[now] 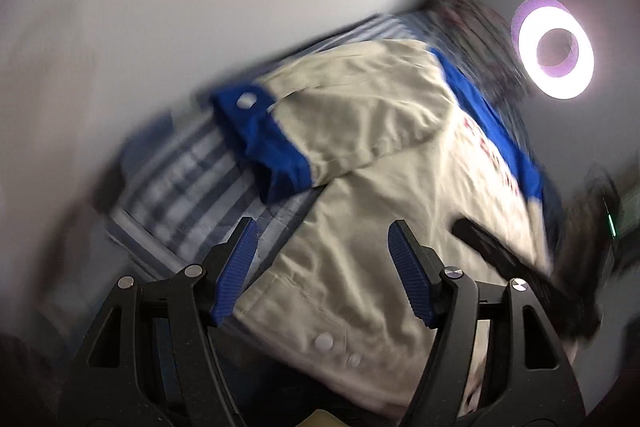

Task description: Fold large clothes

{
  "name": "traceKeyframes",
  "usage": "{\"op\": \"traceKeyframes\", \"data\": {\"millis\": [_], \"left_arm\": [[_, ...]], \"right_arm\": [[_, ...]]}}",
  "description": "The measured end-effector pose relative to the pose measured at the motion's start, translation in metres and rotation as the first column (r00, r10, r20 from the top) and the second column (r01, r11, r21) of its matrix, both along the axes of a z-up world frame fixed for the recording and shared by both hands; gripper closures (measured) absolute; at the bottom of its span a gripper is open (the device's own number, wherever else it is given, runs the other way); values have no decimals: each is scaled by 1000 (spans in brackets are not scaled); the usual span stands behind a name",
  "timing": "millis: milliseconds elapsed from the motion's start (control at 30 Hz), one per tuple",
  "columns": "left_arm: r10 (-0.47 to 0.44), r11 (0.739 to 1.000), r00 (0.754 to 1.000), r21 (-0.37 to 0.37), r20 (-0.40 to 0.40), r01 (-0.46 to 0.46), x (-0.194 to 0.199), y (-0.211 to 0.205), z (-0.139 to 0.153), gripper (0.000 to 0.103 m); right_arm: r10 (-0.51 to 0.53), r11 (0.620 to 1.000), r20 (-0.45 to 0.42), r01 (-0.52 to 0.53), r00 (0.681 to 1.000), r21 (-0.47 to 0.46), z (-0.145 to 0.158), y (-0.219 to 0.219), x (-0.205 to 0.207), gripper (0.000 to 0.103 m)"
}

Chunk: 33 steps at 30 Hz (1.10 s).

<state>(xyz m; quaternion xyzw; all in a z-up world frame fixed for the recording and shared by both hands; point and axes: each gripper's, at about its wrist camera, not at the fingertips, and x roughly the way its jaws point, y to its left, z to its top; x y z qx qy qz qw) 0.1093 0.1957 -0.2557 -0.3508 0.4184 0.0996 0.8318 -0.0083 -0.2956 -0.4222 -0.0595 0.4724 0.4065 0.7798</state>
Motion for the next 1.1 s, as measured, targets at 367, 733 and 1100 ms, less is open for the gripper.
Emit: {"op": "traceKeyframes", "data": {"millis": [367,733,1100], "left_arm": [[240,966,969,-81,-56,-244,23,36,-56,33],[207,961,978,189,-15,-201,64,23,-39,101],[-171,832,969,554,177,45,54,-72,48,102]], "right_arm": [[14,1000,-10,-14,1000,16,8,-24,-1,52],[17,1000,-6,-17,1000,-2,8,-26,-4,52],[-60,998,-31,61,998,34,23,-36,29,55]]}}
